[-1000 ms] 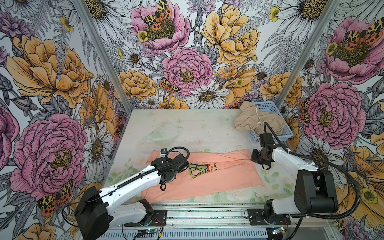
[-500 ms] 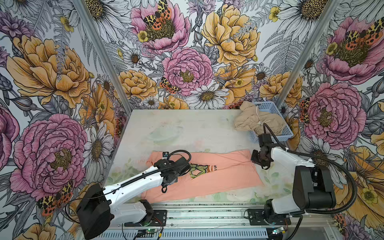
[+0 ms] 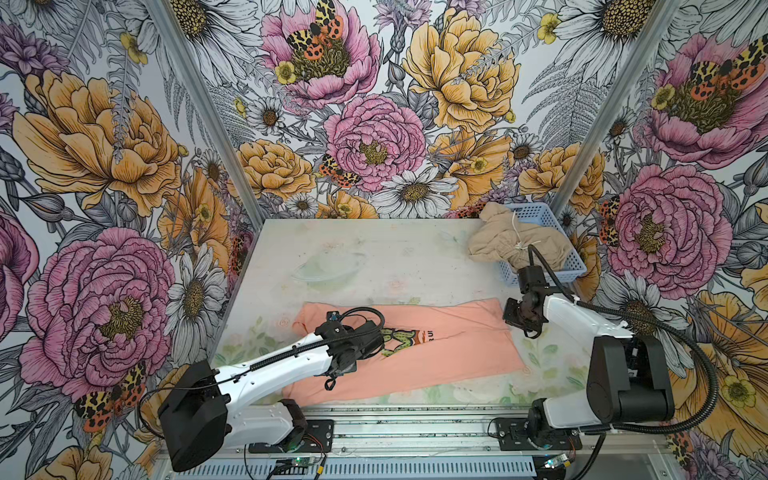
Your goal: Fold and stack the mixed laundry pile
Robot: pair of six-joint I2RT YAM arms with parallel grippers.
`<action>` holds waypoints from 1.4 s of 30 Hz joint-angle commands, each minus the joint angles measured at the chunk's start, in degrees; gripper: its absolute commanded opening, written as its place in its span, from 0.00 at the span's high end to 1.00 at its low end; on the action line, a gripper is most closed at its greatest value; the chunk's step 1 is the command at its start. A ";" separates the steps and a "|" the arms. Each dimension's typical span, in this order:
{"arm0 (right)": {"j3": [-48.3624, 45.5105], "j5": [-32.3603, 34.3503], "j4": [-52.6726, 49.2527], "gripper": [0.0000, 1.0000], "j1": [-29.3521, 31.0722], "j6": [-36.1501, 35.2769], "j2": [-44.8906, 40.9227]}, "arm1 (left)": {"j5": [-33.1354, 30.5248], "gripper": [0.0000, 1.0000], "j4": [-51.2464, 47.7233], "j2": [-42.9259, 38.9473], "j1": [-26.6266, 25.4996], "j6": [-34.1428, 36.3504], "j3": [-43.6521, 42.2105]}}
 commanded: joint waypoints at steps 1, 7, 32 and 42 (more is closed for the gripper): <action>2.23 0.68 -0.18 0.68 0.71 0.20 -1.40 | 0.11 0.34 -2.54 -3.18 -0.85 -3.38 1.44; 2.84 0.72 -0.05 0.67 2.32 0.82 -1.44 | -5.77 0.19 0.10 -6.19 3.59 -1.18 6.35; 2.42 0.32 -0.34 0.67 3.29 1.08 -4.51 | 21.98 0.30 41.85 17.63 22.88 28.11 3.74; 1.87 0.55 -0.40 0.67 3.31 1.30 -4.88 | 25.12 0.37 41.30 15.08 18.98 24.24 2.33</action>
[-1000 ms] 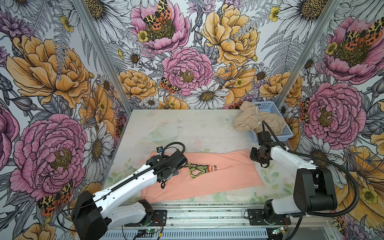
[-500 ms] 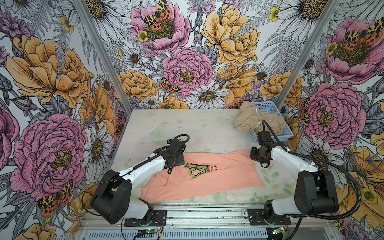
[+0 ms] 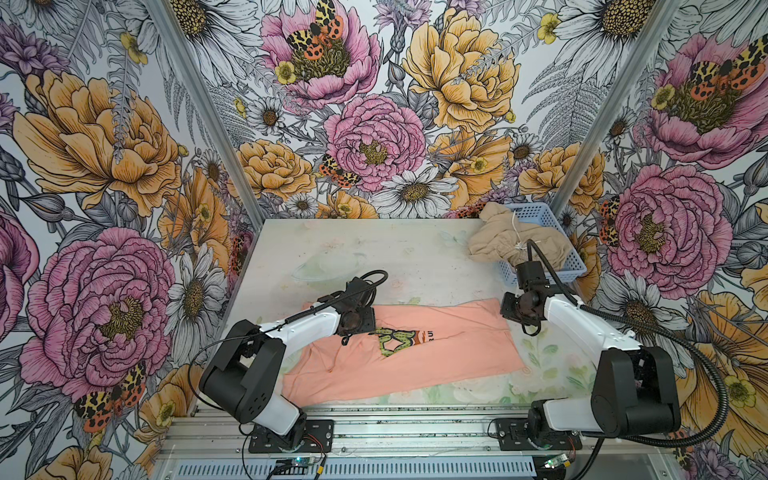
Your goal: Fold and stack the mixed laundry pile
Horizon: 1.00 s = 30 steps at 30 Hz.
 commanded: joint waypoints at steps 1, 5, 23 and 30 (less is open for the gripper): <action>0.21 0.48 -0.10 0.67 0.37 1.05 -1.36 | 2.58 0.38 1.13 -2.35 -2.42 -2.10 -0.75; 0.04 0.48 -0.10 0.67 0.35 1.10 -1.46 | 4.05 0.41 0.98 -3.15 -5.97 -4.54 -1.86; -0.23 0.15 0.34 0.67 0.99 1.65 -1.82 | -1.85 0.41 -3.51 -12.61 -9.16 -2.69 0.78; -0.18 -0.66 0.43 0.67 2.09 2.24 -1.53 | -0.50 0.53 -1.53 -2.86 -7.24 3.44 5.18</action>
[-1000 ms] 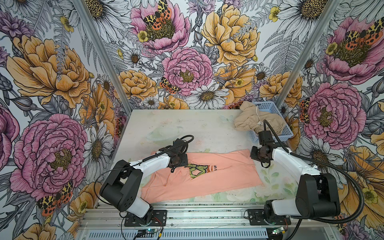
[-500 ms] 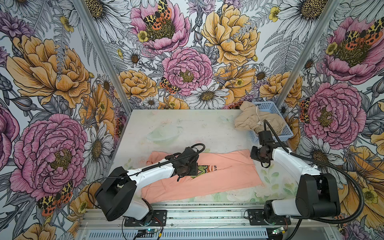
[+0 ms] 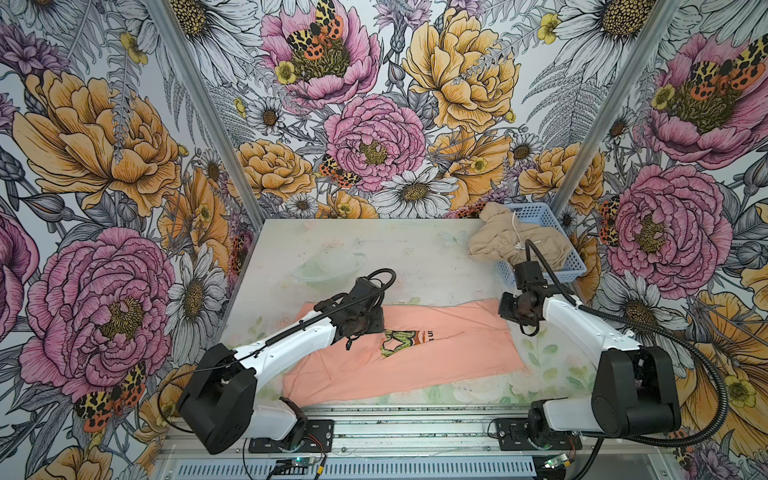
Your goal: Fold and stack the mixed laundry pile
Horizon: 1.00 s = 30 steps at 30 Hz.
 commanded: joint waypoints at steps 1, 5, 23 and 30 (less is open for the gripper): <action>-0.20 -0.42 0.41 0.67 0.62 0.94 -1.67 | -0.71 0.54 1.36 4.29 -1.21 4.75 2.40; -0.65 -0.51 0.32 0.68 1.12 1.29 -1.95 | -0.65 0.62 1.20 6.38 -2.73 6.30 2.79; -0.91 -0.23 0.41 0.68 1.30 1.40 -2.12 | -5.65 0.68 -6.91 12.41 -8.00 6.61 6.85; -1.14 0.02 0.43 0.68 1.38 1.41 -2.51 | -8.10 0.83 -8.84 13.01 -9.54 5.83 7.52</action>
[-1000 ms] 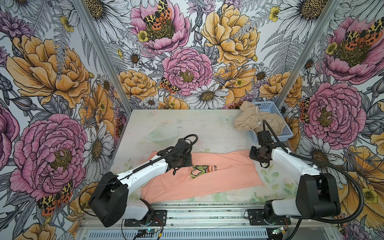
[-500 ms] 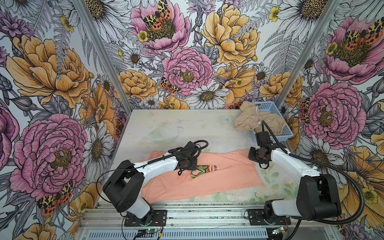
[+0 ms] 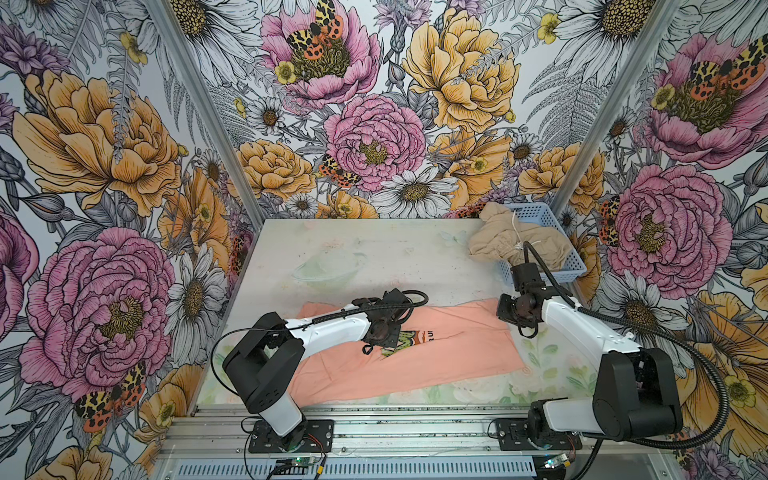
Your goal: Fold and stack the mixed laundry pile
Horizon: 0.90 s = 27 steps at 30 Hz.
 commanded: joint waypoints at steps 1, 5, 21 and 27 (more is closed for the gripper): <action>-0.21 0.34 0.47 0.68 0.44 0.43 -1.72 | -2.50 0.80 -1.34 0.63 -0.93 -0.22 1.80; -0.28 0.17 0.58 0.68 0.44 0.55 -1.79 | -5.22 0.74 -1.57 1.74 -2.49 -0.15 2.54; -0.88 0.52 0.56 0.69 0.46 0.61 -2.62 | -10.75 0.78 -5.03 5.23 -6.00 -1.50 4.81; -1.04 0.57 0.59 0.69 0.46 0.65 -2.82 | -11.40 0.88 -5.00 5.33 -6.18 -1.67 4.70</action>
